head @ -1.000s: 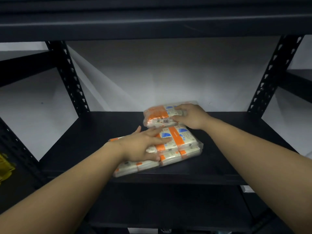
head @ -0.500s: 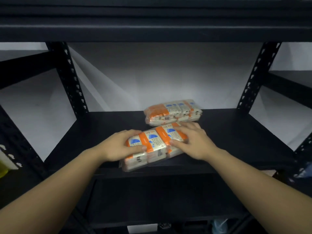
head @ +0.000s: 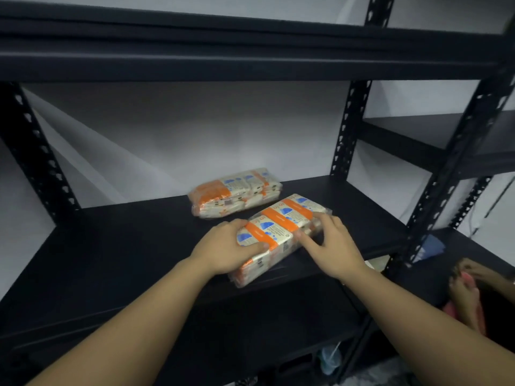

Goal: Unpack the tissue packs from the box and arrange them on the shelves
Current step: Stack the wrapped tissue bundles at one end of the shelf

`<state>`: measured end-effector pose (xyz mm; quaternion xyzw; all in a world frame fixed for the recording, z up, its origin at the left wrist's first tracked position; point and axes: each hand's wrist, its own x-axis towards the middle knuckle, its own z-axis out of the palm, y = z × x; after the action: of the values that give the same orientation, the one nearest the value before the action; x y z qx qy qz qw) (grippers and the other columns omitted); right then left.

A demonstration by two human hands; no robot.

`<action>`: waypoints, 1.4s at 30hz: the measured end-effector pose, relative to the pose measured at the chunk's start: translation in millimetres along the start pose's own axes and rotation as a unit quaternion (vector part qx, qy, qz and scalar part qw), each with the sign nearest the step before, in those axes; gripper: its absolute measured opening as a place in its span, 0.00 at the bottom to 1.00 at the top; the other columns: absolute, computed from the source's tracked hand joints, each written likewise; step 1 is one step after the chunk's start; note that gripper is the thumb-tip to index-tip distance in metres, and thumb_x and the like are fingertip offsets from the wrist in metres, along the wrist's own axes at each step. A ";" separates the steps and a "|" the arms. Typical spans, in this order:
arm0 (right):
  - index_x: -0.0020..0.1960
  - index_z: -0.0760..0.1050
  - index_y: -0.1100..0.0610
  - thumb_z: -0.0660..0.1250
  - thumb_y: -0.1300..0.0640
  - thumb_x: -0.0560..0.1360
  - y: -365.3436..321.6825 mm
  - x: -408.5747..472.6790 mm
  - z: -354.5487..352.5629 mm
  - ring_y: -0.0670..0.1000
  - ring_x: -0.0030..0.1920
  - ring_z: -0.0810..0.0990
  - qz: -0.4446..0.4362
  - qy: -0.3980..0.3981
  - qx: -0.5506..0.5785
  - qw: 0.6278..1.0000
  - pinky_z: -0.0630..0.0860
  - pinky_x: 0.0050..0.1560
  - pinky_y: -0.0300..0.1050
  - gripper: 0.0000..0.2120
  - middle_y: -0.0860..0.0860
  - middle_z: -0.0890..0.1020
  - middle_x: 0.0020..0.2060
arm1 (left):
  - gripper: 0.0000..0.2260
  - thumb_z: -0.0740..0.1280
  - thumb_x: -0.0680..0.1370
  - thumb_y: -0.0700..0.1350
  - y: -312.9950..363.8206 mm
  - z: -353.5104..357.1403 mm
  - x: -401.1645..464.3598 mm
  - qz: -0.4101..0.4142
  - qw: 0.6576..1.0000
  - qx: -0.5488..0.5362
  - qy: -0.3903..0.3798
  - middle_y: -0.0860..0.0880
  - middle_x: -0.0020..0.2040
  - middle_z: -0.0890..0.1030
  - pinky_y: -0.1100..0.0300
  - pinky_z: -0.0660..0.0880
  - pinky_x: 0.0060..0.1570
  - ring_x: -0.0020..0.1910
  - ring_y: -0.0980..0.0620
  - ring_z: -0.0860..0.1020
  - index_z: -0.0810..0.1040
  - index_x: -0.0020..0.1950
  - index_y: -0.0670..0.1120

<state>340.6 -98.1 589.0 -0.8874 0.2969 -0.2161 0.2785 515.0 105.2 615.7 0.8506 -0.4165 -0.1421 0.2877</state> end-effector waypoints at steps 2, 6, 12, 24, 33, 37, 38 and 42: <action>0.77 0.66 0.46 0.66 0.34 0.78 13.7 2.5 -10.4 0.48 0.70 0.71 -0.007 -0.019 0.021 1.000 0.74 0.66 0.52 0.32 0.47 0.70 0.73 | 0.40 0.69 0.66 0.76 18.4 8.4 8.2 0.001 1.000 -0.003 -0.010 0.57 0.64 0.81 0.48 0.79 0.62 0.60 0.55 0.80 0.73 0.74 0.58; 0.79 0.64 0.46 0.65 0.33 0.78 41.4 17.1 -35.2 0.49 0.73 0.70 -0.015 -0.043 0.041 0.998 0.72 0.69 0.52 0.34 0.46 0.68 0.77 | 0.35 0.72 0.72 0.70 52.0 26.1 25.3 -0.001 1.000 -0.023 -0.020 0.56 0.65 0.81 0.49 0.78 0.64 0.60 0.55 0.81 0.73 0.75 0.57; 0.77 0.70 0.47 0.67 0.33 0.76 82.3 55.9 -65.1 0.50 0.72 0.71 -0.002 -0.074 0.048 0.996 0.71 0.70 0.48 0.34 0.48 0.67 0.77 | 0.30 0.74 0.75 0.64 93.3 59.1 49.7 0.004 0.998 -0.055 -0.022 0.59 0.61 0.80 0.57 0.80 0.60 0.56 0.60 0.82 0.73 0.75 0.58; 0.79 0.63 0.45 0.76 0.38 0.72 99.9 83.3 -76.7 0.45 0.55 0.82 -0.015 -0.156 0.091 0.983 0.84 0.51 0.44 0.41 0.44 0.69 0.72 | 0.03 0.73 0.80 0.50 95.0 74.4 94.3 0.069 0.992 -0.107 -0.020 0.55 0.48 0.87 0.44 0.80 0.57 0.50 0.53 0.84 0.84 0.53 0.56; 0.82 0.55 0.42 0.73 0.23 0.60 86.2 57.1 -61.8 0.50 0.70 0.72 0.007 -0.144 0.035 0.989 0.79 0.64 0.57 0.57 0.45 0.64 0.75 | 0.26 0.57 0.83 0.67 99.4 63.1 119.9 0.067 0.978 0.131 -0.151 0.52 0.86 0.47 0.39 0.48 0.80 0.84 0.44 0.43 0.56 0.81 0.72; 0.80 0.57 0.41 0.77 0.24 0.56 86.2 52.5 -78.5 0.52 0.72 0.70 0.026 -0.134 0.042 0.990 0.76 0.67 0.61 0.59 0.45 0.67 0.73 | 0.27 0.55 0.81 0.71 88.0 63.5 110.1 0.096 0.977 0.151 -0.119 0.53 0.86 0.45 0.38 0.46 0.80 0.84 0.47 0.39 0.58 0.80 0.71; 0.80 0.57 0.42 0.78 0.25 0.56 87.8 53.3 -85.2 0.53 0.74 0.68 0.031 -0.135 0.022 0.990 0.74 0.69 0.62 0.59 0.47 0.66 0.74 | 0.28 0.55 0.80 0.72 83.8 64.0 106.4 0.110 0.976 0.156 -0.107 0.54 0.85 0.45 0.38 0.47 0.81 0.84 0.47 0.39 0.59 0.80 0.71; 0.81 0.60 0.45 0.75 0.23 0.52 96.7 57.9 -113.8 0.56 0.76 0.65 0.055 -0.133 -0.048 0.988 0.70 0.73 0.61 0.63 0.52 0.66 0.77 | 0.32 0.59 0.76 0.75 74.8 65.1 85.7 0.168 0.966 0.182 -0.074 0.59 0.84 0.45 0.35 0.50 0.81 0.83 0.50 0.40 0.63 0.79 0.68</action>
<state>281.1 -241.9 627.0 -0.9032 0.3153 -0.0661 0.2836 489.3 -23.1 609.3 0.7938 -0.5922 -0.0757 0.1159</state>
